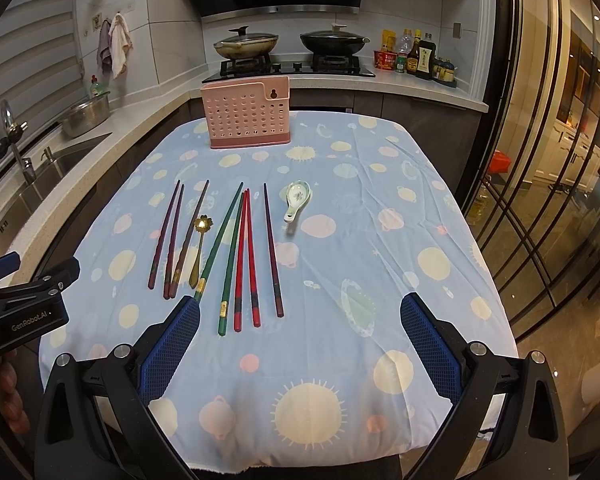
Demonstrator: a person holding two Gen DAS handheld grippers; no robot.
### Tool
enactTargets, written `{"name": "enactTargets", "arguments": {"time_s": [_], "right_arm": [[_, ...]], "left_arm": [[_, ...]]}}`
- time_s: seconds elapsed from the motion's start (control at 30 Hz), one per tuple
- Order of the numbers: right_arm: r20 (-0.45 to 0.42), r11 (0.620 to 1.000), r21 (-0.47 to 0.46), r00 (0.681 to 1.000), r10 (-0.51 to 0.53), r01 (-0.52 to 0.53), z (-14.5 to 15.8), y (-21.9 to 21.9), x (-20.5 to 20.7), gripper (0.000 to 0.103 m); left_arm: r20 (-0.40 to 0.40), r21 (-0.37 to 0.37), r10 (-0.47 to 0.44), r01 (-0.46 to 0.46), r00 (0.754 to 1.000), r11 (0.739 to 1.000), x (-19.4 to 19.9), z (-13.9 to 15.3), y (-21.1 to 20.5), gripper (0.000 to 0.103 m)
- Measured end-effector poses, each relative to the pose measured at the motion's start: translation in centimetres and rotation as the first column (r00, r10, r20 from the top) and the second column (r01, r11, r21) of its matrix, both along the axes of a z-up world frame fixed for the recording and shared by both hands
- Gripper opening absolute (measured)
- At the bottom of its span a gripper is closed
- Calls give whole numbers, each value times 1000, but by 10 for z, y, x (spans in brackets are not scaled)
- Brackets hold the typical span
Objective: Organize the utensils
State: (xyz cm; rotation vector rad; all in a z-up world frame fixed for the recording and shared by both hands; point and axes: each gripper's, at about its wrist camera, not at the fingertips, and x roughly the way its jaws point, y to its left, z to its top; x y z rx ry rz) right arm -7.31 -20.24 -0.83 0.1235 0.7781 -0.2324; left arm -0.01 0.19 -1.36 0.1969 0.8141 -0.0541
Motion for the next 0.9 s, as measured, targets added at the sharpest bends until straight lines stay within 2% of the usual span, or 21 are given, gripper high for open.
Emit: {"name": "enactTargets", "arguments": {"time_s": [0.9], "right_arm": [[-7, 1000, 6, 1000, 0, 0, -1, 2, -2, 96]], "left_arm": [[-4, 0, 1, -1, 1000, 1000, 1, -2, 0, 96]]}}
